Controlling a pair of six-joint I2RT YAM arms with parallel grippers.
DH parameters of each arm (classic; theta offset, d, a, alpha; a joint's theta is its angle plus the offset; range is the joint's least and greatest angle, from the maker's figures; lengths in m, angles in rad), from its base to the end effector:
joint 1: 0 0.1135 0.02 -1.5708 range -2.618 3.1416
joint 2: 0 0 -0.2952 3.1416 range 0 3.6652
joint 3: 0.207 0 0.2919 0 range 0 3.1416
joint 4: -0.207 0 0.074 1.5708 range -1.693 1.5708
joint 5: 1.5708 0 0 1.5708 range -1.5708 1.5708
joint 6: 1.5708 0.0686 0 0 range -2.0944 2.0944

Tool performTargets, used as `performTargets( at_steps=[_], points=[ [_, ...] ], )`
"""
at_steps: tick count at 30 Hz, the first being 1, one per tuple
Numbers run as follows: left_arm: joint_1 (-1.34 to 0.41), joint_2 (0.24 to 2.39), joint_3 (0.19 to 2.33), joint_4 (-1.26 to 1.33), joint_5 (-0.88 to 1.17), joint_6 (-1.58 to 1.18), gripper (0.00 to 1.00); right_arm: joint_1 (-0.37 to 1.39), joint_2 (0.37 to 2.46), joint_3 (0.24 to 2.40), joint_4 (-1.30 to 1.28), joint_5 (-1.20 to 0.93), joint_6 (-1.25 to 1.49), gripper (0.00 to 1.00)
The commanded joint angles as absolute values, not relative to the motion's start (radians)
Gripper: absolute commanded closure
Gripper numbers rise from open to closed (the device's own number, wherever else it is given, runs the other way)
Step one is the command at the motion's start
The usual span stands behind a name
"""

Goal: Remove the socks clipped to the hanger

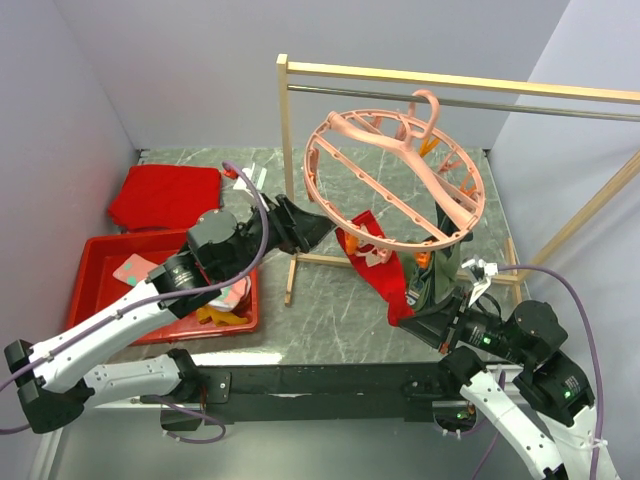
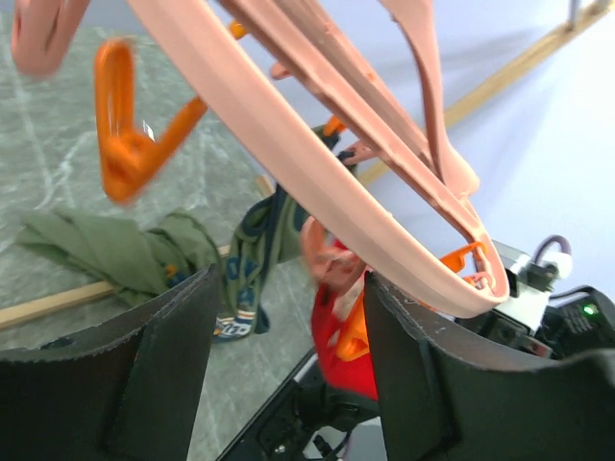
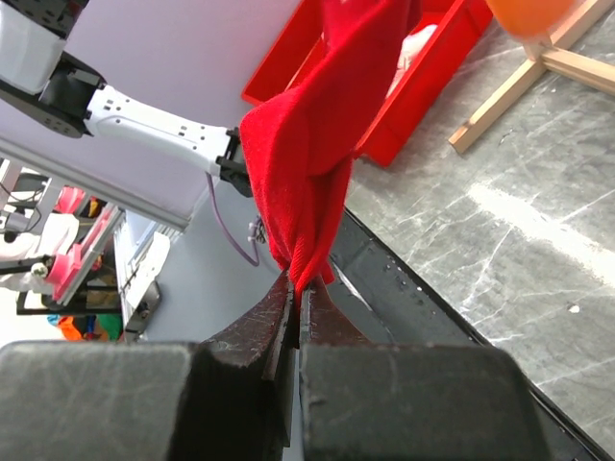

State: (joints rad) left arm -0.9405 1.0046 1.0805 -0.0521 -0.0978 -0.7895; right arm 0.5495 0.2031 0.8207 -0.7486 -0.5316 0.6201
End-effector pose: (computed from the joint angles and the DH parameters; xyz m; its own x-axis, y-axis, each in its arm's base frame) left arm 0.1729 -0.2256 0.4475 -0.5201 -0.4860 -0.7024 0.5356 0.4549 -0.7114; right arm 0.0339 0.0615 0.3700 -0.6013 0.2191 -0.7684 -0.6504 0.4243 0.6300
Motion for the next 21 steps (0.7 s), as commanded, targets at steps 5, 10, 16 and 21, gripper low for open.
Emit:
performTargets(
  at_steps=[5, 10, 16, 21],
  points=[
    [-0.939, 1.032, 1.051, 0.169, 0.066, -0.801, 0.35, 0.551, 0.235, 0.853, -0.7, -0.566, 0.594, 1.0],
    [-0.939, 1.066, 1.061, 0.186, 0.058, -0.793, 0.36, 0.551, 0.238, 0.859, -0.701, -0.569, 0.586, 1.0],
    [-0.94, 1.072, 1.066, 0.21, 0.023, -0.792, 0.57, 0.549, 0.252, 0.864, -0.706, -0.577, 0.572, 1.0],
    [-0.94, 1.069, 1.088, 0.164, 0.029, -0.762, 0.86, 0.549, 0.262, 0.868, -0.716, -0.581, 0.563, 1.0]
  ],
)
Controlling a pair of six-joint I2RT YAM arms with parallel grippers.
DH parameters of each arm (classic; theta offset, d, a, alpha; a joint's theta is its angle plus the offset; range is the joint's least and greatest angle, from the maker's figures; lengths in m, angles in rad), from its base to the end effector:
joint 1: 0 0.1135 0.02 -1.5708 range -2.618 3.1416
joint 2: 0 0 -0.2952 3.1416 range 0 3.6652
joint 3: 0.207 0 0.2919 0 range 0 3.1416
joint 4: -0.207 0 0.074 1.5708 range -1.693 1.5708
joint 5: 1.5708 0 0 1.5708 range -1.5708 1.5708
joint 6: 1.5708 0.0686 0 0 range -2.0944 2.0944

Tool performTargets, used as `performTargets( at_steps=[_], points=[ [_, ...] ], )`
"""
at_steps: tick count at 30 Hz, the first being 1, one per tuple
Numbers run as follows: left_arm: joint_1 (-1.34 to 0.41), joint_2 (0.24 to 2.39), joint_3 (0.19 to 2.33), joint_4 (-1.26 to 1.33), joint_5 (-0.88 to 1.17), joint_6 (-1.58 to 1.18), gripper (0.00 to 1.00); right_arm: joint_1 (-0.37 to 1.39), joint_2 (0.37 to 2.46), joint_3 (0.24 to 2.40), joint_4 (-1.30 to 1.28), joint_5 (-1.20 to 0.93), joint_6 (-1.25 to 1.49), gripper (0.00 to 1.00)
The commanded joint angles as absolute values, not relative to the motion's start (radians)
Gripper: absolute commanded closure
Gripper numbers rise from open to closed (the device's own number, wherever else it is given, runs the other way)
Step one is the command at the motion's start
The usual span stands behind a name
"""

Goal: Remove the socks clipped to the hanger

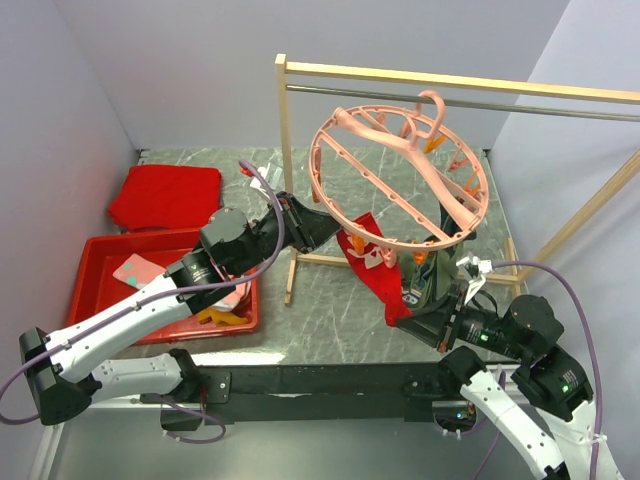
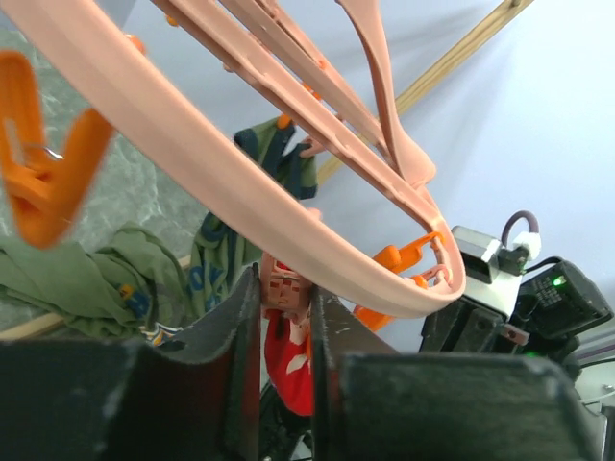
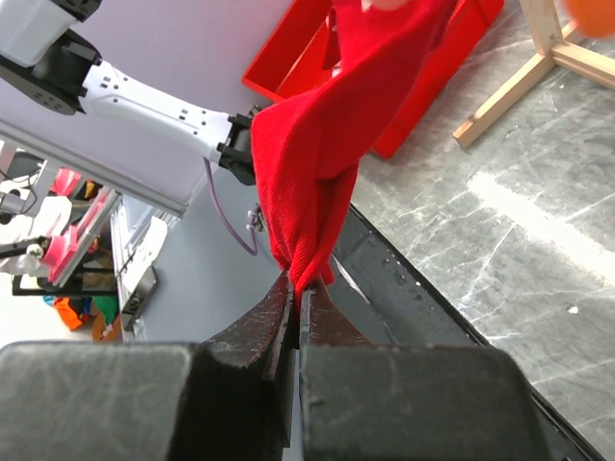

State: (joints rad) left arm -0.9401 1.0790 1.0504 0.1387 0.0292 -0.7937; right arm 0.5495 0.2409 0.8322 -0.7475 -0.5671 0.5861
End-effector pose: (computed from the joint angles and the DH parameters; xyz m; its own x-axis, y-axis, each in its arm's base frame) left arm 0.1809 -0.2512 0.4412 -0.5423 -0.4658 -0.6993 0.6243 0.3336 -0.7064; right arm 0.0382 0.0666 0.3725 -0.6045 0.1769 -0.7767 -0.6706 0.4133 0.6160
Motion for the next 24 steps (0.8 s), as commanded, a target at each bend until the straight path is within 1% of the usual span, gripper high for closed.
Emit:
performTargets(
  at_steps=[1, 2, 6, 8, 9, 10, 11, 12, 15, 16, 17, 18, 19, 23, 24],
  points=[
    [-0.94, 1.069, 1.091, 0.154, 0.031, -0.761, 0.9, 0.551, 0.264, 0.865, -0.718, -0.583, 0.561, 1.0],
    [-0.939, 1.068, 1.094, 0.146, 0.031, -0.759, 0.94, 0.549, 0.265, 0.861, -0.73, -0.584, 0.555, 1.0],
    [-0.939, 1.046, 1.082, 0.118, 0.012, -0.756, 0.99, 0.549, 0.284, 0.85, -0.796, -0.588, 0.514, 1.0],
    [-0.939, 1.032, 1.072, 0.11, 0.003, -0.755, 0.99, 0.549, 0.282, 0.845, -0.833, -0.583, 0.486, 1.0],
    [-0.939, 1.031, 1.072, 0.103, 0.003, -0.75, 0.97, 0.549, 0.282, 0.844, -0.839, -0.584, 0.479, 1.0],
    [-0.939, 1.032, 1.077, 0.066, 0.006, -0.749, 0.91, 0.549, 0.285, 0.841, -0.845, -0.589, 0.471, 1.0],
    [-0.937, 1.037, 1.095, 0.039, 0.003, -0.747, 0.82, 0.549, 0.291, 0.844, -0.848, -0.595, 0.459, 1.0],
    [-0.939, 1.04, 1.104, 0.011, 0.005, -0.752, 0.62, 0.549, 0.31, 0.844, -0.845, -0.603, 0.453, 1.0],
    [-0.937, 1.032, 1.117, -0.089, 0.003, -0.753, 0.36, 0.549, 0.343, 0.836, -0.805, -0.633, 0.453, 1.0],
    [-0.937, 1.025, 1.112, -0.106, 0.003, -0.758, 0.34, 0.549, 0.35, 0.833, -0.79, -0.644, 0.457, 1.0],
    [-0.937, 1.0, 1.095, -0.129, 0.003, -0.762, 0.27, 0.549, 0.362, 0.824, -0.758, -0.662, 0.466, 1.0],
    [-0.937, 0.985, 1.083, -0.136, -0.032, -0.773, 0.26, 0.549, 0.367, 0.819, -0.743, -0.673, 0.471, 1.0],
    [-0.937, 0.97, 1.072, -0.143, -0.035, -0.779, 0.2, 0.549, 0.374, 0.816, -0.727, -0.683, 0.475, 1.0],
    [-0.937, 0.878, 1.003, -0.179, -0.015, -0.804, 0.2, 0.549, 0.413, 0.807, -0.675, -0.727, 0.48, 1.0],
    [-0.937, 0.867, 0.99, -0.17, -0.008, -0.805, 0.24, 0.549, 0.419, 0.805, -0.669, -0.738, 0.477, 1.0]
  ],
)
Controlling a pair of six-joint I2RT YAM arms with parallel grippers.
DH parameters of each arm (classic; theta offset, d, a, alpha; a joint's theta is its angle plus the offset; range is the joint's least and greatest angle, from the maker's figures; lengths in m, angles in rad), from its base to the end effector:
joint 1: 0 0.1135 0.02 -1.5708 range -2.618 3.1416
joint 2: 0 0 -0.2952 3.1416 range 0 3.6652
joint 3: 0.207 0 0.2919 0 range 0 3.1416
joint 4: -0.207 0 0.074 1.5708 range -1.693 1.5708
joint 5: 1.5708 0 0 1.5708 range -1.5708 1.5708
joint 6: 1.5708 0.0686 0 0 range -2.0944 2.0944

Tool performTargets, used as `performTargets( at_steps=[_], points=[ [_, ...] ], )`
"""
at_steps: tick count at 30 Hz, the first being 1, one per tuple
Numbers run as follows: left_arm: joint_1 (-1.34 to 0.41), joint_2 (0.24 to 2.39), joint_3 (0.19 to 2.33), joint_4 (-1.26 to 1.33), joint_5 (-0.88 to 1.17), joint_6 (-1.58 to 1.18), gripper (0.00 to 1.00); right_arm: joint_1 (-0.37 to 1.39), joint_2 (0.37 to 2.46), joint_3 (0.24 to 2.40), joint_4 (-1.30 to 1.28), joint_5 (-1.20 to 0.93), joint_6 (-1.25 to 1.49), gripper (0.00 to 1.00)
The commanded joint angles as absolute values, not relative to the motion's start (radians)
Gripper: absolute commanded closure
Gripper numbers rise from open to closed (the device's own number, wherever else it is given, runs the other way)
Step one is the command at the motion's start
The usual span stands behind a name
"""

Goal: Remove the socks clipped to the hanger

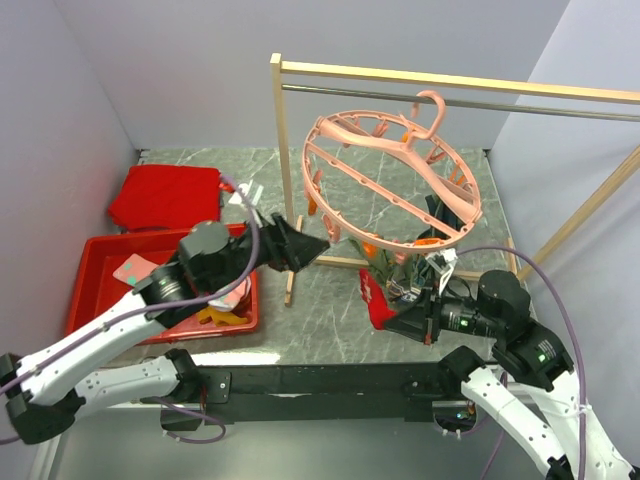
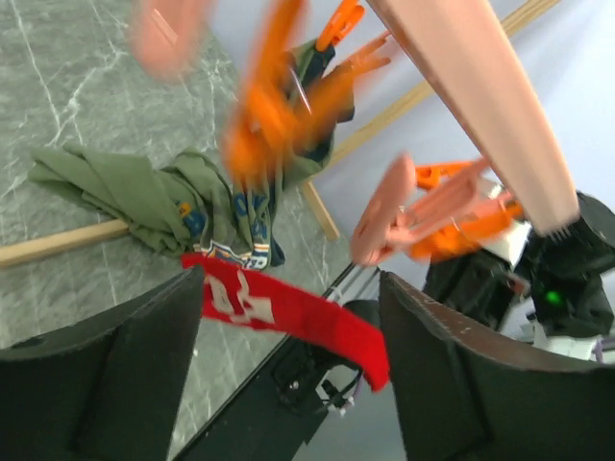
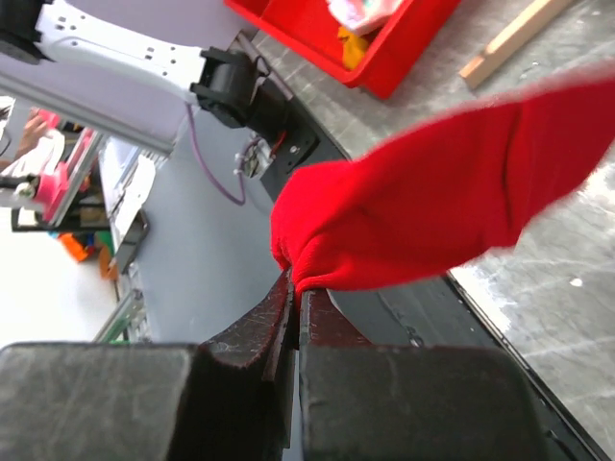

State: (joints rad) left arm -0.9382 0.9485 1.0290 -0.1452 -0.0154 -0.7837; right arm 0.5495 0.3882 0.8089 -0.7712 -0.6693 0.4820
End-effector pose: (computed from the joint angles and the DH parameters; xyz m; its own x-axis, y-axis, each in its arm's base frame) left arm 0.1606 -0.2172 0.4269 -0.5899 -0.3891 -0.7075 0.5378 0.4643 -0.7037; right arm 0.0657 0.0901 0.3528 -0.6797 0.0101 -0.7334 -0.6675 0.4061 0.6241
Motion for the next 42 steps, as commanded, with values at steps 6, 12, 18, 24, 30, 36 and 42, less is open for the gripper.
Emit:
performTargets(
  at_steps=[6, 12, 18, 24, 30, 36, 42],
  points=[
    [-0.94, 0.873, 0.911, -0.054, 0.273, -0.825, 0.4, 0.551, 0.456, 0.808, -0.634, -0.765, 0.469, 1.0],
    [-1.055, 0.994, 0.966, -0.018, 0.388, -0.732, 0.33, 0.551, 0.477, 0.813, -0.568, -0.793, 0.502, 1.0],
    [-1.097, 1.084, 1.017, -0.017, 0.492, -0.689, 0.3, 0.549, 0.468, 0.815, -0.509, -0.808, 0.538, 1.0],
    [-1.135, 1.147, 1.068, -0.038, 0.514, -0.66, 0.34, 0.549, 0.446, 0.799, -0.503, -0.813, 0.558, 1.0],
    [-1.149, 1.17, 1.095, -0.052, 0.468, -0.643, 0.49, 0.549, 0.433, 0.79, -0.488, -0.827, 0.574, 1.0],
    [-1.163, 1.189, 1.123, -0.083, 0.408, -0.627, 0.75, 0.549, 0.422, 0.776, -0.485, -0.836, 0.586, 1.0],
    [-1.167, 1.112, 1.068, -0.098, 0.251, -0.623, 0.99, 0.549, 0.39, 0.779, -0.557, -0.787, 0.568, 0.77]
  ],
)
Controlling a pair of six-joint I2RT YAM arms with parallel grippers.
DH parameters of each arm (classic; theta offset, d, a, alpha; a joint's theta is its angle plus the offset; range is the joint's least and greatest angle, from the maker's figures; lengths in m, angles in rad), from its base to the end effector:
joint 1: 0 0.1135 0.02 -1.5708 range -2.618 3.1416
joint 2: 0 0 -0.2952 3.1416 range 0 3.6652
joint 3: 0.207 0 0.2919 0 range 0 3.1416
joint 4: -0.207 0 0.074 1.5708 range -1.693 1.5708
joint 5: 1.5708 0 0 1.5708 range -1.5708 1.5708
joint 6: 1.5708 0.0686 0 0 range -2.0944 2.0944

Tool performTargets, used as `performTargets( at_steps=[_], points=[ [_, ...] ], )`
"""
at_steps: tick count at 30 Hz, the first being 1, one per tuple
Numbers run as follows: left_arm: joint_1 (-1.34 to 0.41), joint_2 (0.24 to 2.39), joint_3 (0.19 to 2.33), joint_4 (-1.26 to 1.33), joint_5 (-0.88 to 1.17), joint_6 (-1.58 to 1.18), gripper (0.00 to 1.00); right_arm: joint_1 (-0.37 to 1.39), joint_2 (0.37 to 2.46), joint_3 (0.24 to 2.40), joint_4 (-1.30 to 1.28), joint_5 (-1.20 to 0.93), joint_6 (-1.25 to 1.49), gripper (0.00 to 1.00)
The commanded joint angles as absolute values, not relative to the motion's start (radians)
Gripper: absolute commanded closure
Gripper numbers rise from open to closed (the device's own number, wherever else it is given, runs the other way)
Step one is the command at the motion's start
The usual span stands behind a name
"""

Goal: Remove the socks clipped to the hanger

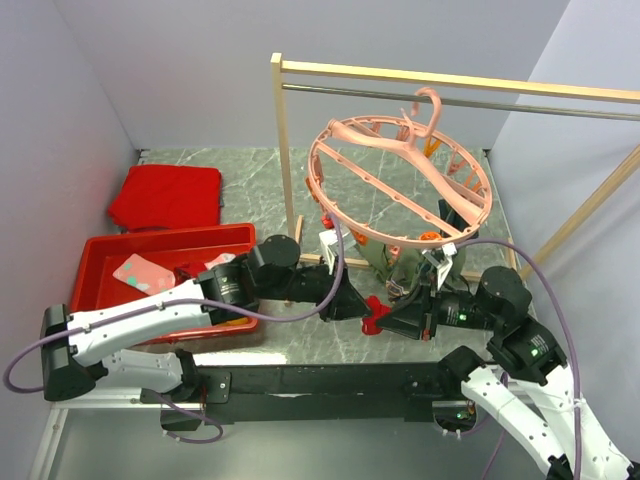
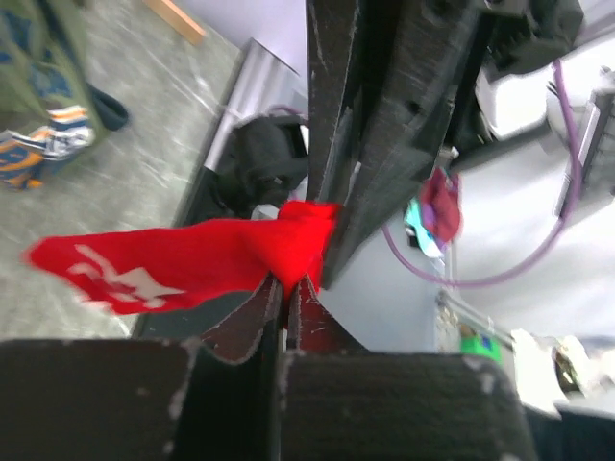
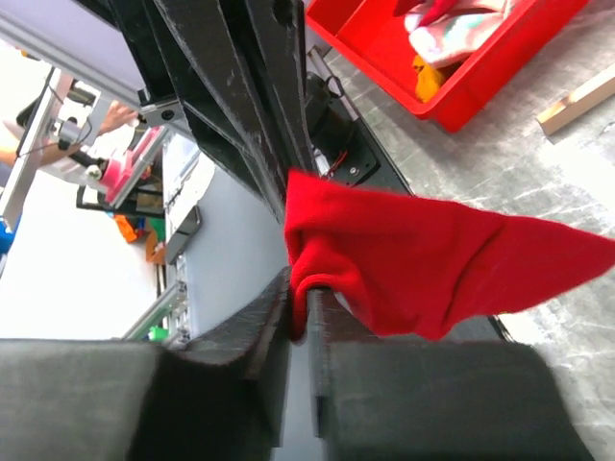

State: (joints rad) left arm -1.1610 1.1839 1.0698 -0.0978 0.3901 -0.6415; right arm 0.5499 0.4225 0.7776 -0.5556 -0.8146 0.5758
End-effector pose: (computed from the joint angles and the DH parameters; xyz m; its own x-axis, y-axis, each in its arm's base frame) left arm 0.1090 -0.3164 0.3851 -0.6634 0.1381 -0.7354 0.7482 0.1375 -0.6491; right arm 0.0732 0.1034 0.3660 -0.6686 0.0284 -0.7431 -0.7181 0.2349 0.6551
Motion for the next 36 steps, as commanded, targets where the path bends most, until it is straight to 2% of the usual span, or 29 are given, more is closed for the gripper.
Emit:
performTargets(
  at_steps=[1, 2, 3, 7, 8, 9, 10, 13, 22, 28, 32, 36],
  points=[
    [-1.167, 1.07, 1.056, -0.098, 0.227, -0.623, 0.99, 0.549, 0.382, 0.784, -0.571, -0.772, 0.563, 0.7],
    [-1.167, 1.048, 1.042, -0.103, 0.197, -0.624, 0.99, 0.549, 0.365, 0.784, -0.603, -0.756, 0.563, 0.62],
    [-1.167, 1.026, 1.023, -0.127, 0.167, -0.627, 0.99, 0.549, 0.354, 0.784, -0.62, -0.714, 0.56, 0.49],
    [-1.167, 0.924, 0.997, -0.207, 0.028, -0.623, 0.99, 0.549, 0.296, 0.785, -0.687, -0.606, 0.563, 0.2],
    [-1.167, 0.911, 0.996, -0.224, 0.009, -0.621, 0.99, 0.549, 0.272, 0.784, -0.695, -0.594, 0.568, 0.18],
    [-1.167, 0.901, 0.994, -0.238, 0.003, -0.621, 0.99, 0.549, 0.261, 0.785, -0.696, -0.582, 0.569, 0.04],
    [-1.167, 0.882, 0.994, -0.279, -0.052, -0.627, 0.99, 0.549, 0.243, 0.788, -0.696, -0.554, 0.575, 0.02],
    [-1.167, 0.842, 0.98, -0.313, -0.118, -0.644, 0.99, 0.549, 0.227, 0.787, -0.689, -0.546, 0.575, 0.0],
    [-1.144, 0.816, 1.048, -0.621, -0.552, -0.822, 0.99, 0.549, 0.239, 0.763, -0.782, -0.391, 0.581, 0.0],
    [-0.928, 0.853, 1.12, -0.804, -0.572, -0.816, 0.99, 0.549, 0.227, 0.68, -0.747, -0.439, 0.614, 0.0],
    [-0.72, 0.851, 1.147, -0.836, -0.563, -0.741, 0.99, 0.549, 0.222, 0.652, -0.752, -0.43, 0.609, 0.0],
    [-0.585, 0.877, 1.172, -0.867, -0.58, -0.683, 0.99, 0.549, 0.244, 0.624, -0.75, -0.439, 0.594, 0.0]
  ],
)
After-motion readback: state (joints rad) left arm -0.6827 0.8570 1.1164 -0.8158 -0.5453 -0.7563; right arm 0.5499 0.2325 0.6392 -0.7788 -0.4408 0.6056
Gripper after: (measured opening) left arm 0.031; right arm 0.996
